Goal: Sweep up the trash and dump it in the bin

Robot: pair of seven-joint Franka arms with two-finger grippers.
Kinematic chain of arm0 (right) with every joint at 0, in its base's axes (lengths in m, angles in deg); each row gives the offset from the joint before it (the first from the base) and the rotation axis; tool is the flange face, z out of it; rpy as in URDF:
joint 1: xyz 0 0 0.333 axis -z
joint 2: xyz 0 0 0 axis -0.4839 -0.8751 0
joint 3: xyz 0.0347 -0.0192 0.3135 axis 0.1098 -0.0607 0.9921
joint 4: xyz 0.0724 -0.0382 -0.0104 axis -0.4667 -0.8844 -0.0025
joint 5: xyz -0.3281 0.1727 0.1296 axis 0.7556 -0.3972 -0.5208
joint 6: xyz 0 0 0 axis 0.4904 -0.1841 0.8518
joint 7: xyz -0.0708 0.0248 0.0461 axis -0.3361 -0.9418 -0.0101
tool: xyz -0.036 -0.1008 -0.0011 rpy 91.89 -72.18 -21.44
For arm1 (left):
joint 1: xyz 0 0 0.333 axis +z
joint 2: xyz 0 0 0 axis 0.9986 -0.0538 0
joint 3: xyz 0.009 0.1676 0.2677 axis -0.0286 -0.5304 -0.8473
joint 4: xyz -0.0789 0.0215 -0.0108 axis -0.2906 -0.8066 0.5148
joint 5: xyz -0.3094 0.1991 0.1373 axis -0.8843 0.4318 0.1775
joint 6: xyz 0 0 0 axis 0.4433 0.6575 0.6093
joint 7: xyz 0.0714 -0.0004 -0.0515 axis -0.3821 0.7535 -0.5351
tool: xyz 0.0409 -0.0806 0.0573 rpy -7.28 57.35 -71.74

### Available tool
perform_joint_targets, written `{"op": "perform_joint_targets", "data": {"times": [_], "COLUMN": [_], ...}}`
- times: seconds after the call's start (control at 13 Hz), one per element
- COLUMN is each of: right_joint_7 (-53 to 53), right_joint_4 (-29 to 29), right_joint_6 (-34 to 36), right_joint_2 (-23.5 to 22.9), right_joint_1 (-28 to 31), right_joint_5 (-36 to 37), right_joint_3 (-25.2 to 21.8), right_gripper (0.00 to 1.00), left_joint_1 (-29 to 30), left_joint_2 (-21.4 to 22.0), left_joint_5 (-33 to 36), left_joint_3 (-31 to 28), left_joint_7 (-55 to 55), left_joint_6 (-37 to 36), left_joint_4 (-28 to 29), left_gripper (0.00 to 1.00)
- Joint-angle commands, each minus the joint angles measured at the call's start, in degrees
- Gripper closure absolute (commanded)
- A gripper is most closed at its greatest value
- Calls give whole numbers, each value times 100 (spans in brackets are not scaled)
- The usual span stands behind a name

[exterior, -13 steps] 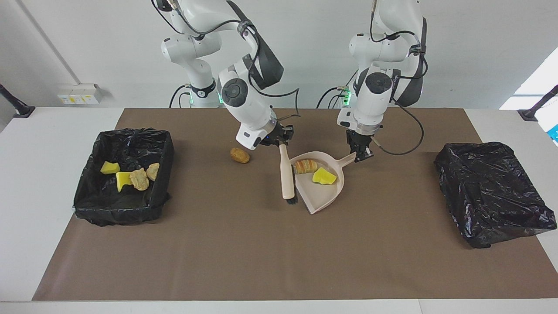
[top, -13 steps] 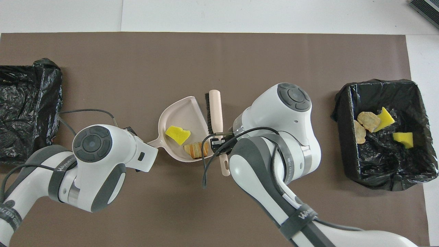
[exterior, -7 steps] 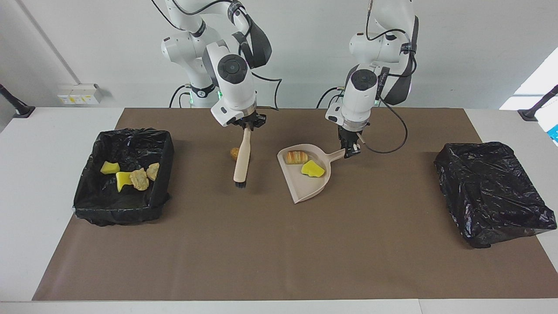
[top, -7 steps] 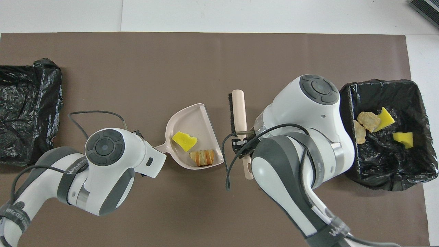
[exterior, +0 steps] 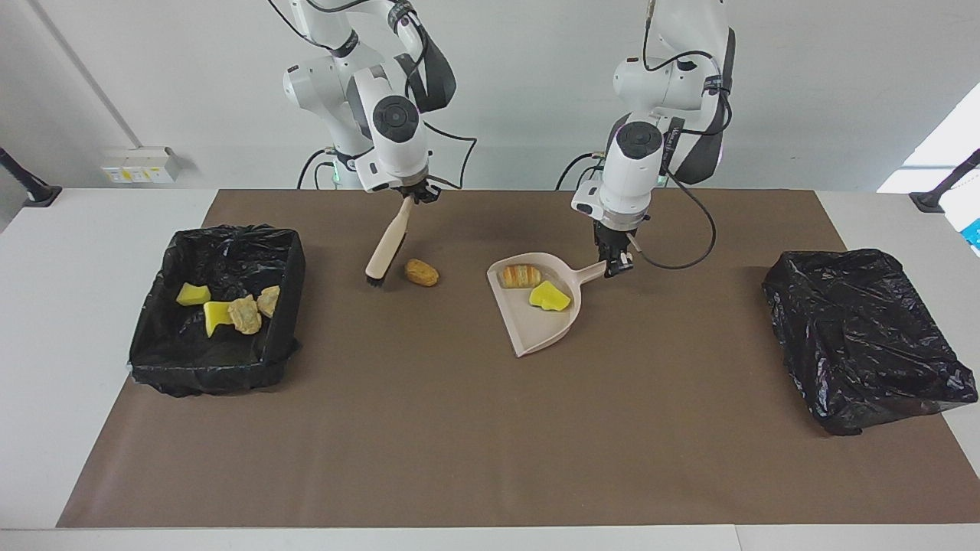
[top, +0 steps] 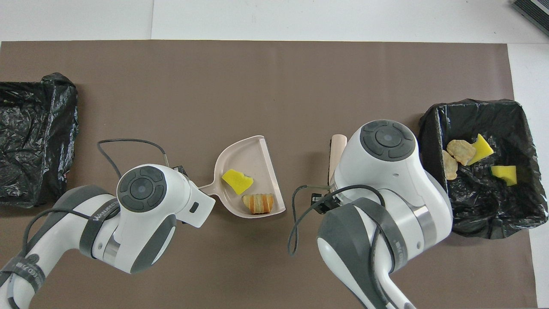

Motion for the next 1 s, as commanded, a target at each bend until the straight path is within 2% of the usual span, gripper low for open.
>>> {"op": "perform_joint_targets", "data": {"times": [0.0, 0.23, 0.69, 0.77, 0.92], "right_joint_7": [-44, -448, -465, -701, -1761], "right_joint_4": [-593, -305, 1908, 2085, 2306], "right_joint_6": [-774, -1189, -1374, -1488, -1656], "right_joint_2": [270, -168, -2276, -2497, -2613], "right_joint_1": [-283, -311, -1093, -1111, -1120], "right_joint_5": [-211, -624, -1063, -1100, -1502], "right_joint_3": [54, 54, 81, 89, 221], "right_gripper": [100, 100, 100, 100, 100], "left_joint_1": [-77, -77, -59, -59, -51], "left_joint_2": [64, 64, 64, 64, 64], "left_joint_5": [-31, -31, -40, -40, -40], "left_joint_3": [-56, -56, -65, -65, -65], "left_joint_7": [-73, -73, -65, -65, -65], "left_joint_6": [-168, -159, -159, -159, -159], "left_joint_4": [-20, -20, -20, -20, -20], "left_gripper": [100, 100, 100, 100, 100]}}
